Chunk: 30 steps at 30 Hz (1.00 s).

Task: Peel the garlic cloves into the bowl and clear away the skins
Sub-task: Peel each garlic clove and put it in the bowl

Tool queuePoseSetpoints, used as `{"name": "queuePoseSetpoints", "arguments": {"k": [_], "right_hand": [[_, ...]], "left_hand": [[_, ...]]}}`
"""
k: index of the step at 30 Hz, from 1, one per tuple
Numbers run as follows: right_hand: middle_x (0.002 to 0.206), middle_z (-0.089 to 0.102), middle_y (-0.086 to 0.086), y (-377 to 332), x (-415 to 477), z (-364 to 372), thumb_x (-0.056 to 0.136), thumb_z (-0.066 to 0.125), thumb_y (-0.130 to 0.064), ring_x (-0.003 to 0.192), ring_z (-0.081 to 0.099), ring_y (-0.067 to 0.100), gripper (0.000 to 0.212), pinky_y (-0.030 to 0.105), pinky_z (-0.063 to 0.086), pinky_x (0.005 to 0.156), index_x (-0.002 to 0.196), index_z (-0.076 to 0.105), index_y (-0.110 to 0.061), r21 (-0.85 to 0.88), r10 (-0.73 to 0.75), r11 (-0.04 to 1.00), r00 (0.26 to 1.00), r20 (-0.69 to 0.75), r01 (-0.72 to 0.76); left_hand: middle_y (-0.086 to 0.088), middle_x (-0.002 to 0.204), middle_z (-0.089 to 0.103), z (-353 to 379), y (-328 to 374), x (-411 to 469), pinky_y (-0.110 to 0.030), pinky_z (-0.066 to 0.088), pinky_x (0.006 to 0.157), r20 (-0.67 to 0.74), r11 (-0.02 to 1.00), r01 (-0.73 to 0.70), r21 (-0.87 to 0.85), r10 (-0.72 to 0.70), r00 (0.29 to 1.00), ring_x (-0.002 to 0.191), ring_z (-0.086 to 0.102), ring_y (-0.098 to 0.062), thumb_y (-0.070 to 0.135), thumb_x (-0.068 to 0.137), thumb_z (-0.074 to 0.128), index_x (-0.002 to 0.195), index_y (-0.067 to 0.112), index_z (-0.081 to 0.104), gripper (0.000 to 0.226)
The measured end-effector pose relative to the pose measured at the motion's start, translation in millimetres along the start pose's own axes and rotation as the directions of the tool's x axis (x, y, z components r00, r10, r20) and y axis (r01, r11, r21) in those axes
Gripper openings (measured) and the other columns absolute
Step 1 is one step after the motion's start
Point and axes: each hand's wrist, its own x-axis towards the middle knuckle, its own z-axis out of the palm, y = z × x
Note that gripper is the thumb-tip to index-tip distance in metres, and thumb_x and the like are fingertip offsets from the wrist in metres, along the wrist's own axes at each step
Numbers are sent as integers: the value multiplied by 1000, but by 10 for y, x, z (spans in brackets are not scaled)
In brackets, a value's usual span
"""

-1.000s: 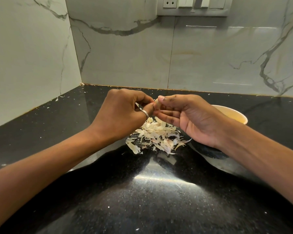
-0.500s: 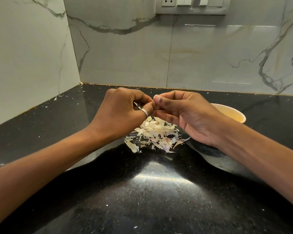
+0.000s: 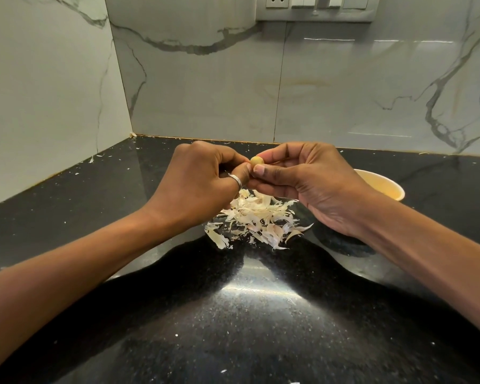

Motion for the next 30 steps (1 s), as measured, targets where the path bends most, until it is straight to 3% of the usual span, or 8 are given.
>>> {"name": "queuePoseSetpoints", "arguments": {"k": [8, 20, 30], "right_hand": [[104, 72, 30, 15, -13, 31, 86, 66, 13, 87, 77, 31, 12, 28, 64, 75, 95, 68, 5, 99, 32, 994, 999, 14, -34], [96, 74, 21, 6, -18, 18, 93, 60, 11, 87, 76, 25, 16, 26, 63, 77, 108, 65, 10, 203, 92, 974, 994, 65, -103], [106, 74, 26, -9, -31, 4, 93, 64, 2, 91, 75, 27, 16, 25, 64, 74, 109, 67, 7, 156, 112, 981, 992, 53, -119]], "left_hand": [[8, 69, 70, 20, -25, 6, -21, 57, 49, 4, 995, 72, -71, -72, 997, 56, 69, -6, 17, 95, 69, 99, 17, 76, 8], [-10, 75, 73, 6, -6, 28, -29, 59, 52, 87, 925, 232, -302, -216, 973, 63, 71, -19, 16, 94, 70, 92, 19, 74, 6], [-4, 78, 75, 10, -30, 27, -29, 59, 53, 101, 950, 187, -250, -167, 981, 67, 73, -19, 22, 89, 75, 101, 15, 76, 14]]}}
